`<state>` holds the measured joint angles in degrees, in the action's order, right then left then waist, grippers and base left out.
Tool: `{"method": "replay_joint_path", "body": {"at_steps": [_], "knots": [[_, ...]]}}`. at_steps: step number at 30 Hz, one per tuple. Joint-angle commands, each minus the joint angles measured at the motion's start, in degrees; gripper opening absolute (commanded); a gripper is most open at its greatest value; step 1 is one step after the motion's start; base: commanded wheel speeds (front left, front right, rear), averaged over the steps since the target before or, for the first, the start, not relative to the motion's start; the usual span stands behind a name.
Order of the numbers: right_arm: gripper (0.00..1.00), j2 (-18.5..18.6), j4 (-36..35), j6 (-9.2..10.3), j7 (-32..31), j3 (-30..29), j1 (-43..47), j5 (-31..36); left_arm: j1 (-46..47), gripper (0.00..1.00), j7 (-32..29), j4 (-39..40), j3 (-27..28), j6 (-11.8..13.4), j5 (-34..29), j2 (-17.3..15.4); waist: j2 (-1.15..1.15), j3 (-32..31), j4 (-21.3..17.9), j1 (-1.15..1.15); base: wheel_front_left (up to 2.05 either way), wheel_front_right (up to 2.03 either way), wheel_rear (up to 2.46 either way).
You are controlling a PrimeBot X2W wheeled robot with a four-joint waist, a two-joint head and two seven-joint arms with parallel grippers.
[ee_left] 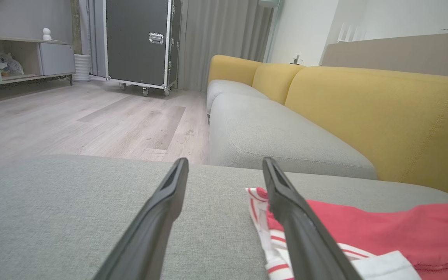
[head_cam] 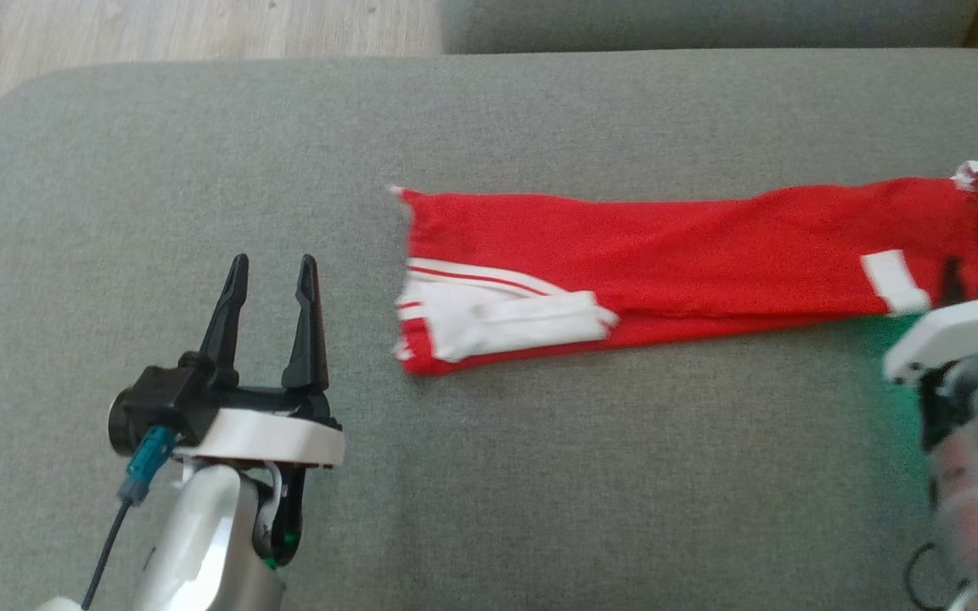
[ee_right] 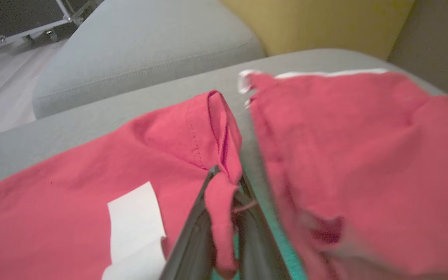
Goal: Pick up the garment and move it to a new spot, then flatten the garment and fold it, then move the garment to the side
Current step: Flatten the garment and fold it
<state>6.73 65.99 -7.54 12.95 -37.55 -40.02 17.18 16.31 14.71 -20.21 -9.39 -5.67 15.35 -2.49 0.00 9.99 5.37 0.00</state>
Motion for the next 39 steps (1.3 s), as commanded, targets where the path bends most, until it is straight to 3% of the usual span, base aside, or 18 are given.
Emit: {"method": "replay_joint_path", "body": {"at_steps": [1, 9, 17, 19, 22, 25, 28, 33, 39], "knots": [[0.0, 1.9, -2.3, 0.05, 1.1, 0.4, -0.7, 0.3, 0.8, 1.0, 0.3, 1.9, 1.9, 0.2, 0.4, -0.4, 0.0, -0.7, -0.4, 0.0, 0.0, 0.0, 0.0], [0.0, 0.6, -2.8, 0.05, 1.8, 2.3, -2.0, -0.2, -0.3, 1.0, 0.3, 1.9, 1.9, 0.4, 1.0, -0.4, 0.0, -3.4, -0.9, 0.0, 0.0, 0.0, 0.0], [0.0, -3.6, -2.9, 0.05, 2.0, 13.3, -4.5, -5.2, -1.6, 1.0, 0.3, 2.4, 3.4, 0.5, 0.1, -0.4, 0.0, -7.3, 0.9, 0.0, 0.0, 0.0, 0.0], [0.0, -3.8, -1.4, 0.05, 2.0, 19.0, -5.3, -9.9, -1.9, 1.0, 0.3, 2.4, 3.4, 0.3, -0.1, -0.4, 0.0, -8.3, 2.1, 0.0, 0.0, 0.0, 0.0], [0.0, -3.8, 0.2, 0.05, 2.0, 32.2, -5.7, -21.5, -2.1, 1.0, 0.3, 2.1, 3.3, 0.1, -0.3, -0.4, 0.0, -9.6, 4.2, 0.0, 0.0, 0.0, 0.0], [0.0, -3.8, -3.3, 0.05, 2.0, 46.6, -2.3, -33.8, -2.4, 1.0, 0.3, 1.8, 3.2, 0.0, -0.7, -0.4, 0.0, -10.6, 6.2, 0.0, 0.0, 0.0, 0.0], [0.0, -3.8, -8.7, 0.05, 0.7, 57.5, 1.5, -42.4, -2.6, 1.0, 0.3, 1.6, 3.3, -0.1, -1.0, -0.4, 0.0, -11.2, 7.9, 0.0, 0.0, 0.0, 0.0], [0.0, -3.8, -11.9, 0.05, -0.4, 67.0, 3.6, -49.4, -2.7, 1.0, 0.3, 1.4, 3.1, -0.4, -1.5, -0.4, 0.0, -10.9, 10.5, 0.0, 0.0, 0.0, 0.0], [0.0, -3.8, -10.9, 0.05, -0.5, 74.3, 2.6, -52.2, -2.2, 1.0, 0.3, 0.9, 2.0, -0.7, -1.6, -0.4, 0.0, -10.0, 13.3, 0.0, 0.0, 0.0, 0.0]]}}
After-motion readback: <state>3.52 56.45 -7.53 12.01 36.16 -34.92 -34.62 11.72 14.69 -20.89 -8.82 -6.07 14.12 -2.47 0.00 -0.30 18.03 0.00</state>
